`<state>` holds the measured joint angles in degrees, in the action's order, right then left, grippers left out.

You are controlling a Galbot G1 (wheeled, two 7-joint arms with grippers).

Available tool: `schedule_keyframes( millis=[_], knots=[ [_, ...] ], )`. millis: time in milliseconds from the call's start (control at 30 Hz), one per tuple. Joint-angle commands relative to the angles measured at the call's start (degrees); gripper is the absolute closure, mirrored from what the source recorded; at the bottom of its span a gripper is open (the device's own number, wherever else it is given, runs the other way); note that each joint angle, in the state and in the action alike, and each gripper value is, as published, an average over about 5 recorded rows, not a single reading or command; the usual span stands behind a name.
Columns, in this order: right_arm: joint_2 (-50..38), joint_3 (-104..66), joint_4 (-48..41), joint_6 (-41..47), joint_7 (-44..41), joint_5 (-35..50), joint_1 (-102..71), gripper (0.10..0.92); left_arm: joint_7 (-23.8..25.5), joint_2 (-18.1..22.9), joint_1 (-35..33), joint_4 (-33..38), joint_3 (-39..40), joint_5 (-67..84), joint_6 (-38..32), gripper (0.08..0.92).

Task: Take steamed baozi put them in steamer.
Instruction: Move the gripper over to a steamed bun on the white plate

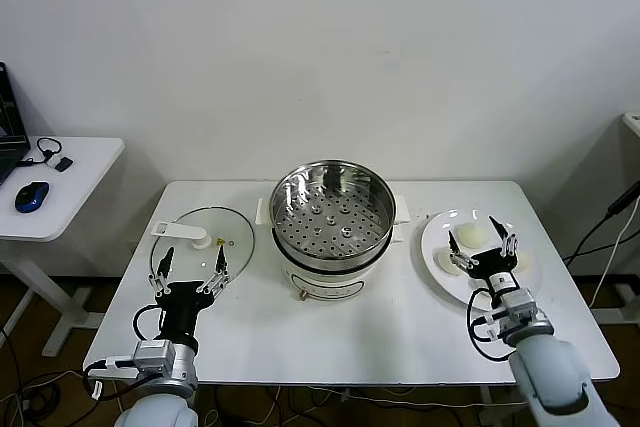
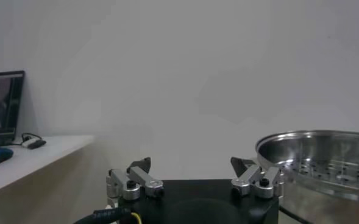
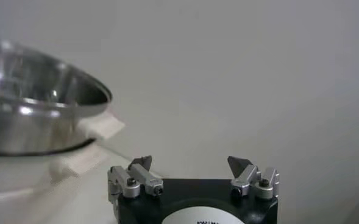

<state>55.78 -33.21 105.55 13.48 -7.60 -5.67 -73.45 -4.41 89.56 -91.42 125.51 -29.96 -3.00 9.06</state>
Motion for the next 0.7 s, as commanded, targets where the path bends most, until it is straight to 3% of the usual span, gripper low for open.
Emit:
schedule_keyframes(
  millis=[33,400,700],
  knots=[
    [-18.5,5.1,-9.3,5.8,-12.0,-6.2,12.8,0.203,-0.1,-0.3,-0.3,-0.4,0.0,0.2,-0.9,0.177],
    [-38.2,30.4,-22.2,1.3,-33.4,6.6,36.4,0.203,-0.4,-0.8,-0.7,-2.0,0.5,1.0,-2.5,0.177],
    [-37.4,63.9,-32.2,-6.2,-45.5,11.0,66.3,0.203,-0.6,-1.3,-1.3,-2.9,2.1,1.1,-4.0,0.177]
  ],
)
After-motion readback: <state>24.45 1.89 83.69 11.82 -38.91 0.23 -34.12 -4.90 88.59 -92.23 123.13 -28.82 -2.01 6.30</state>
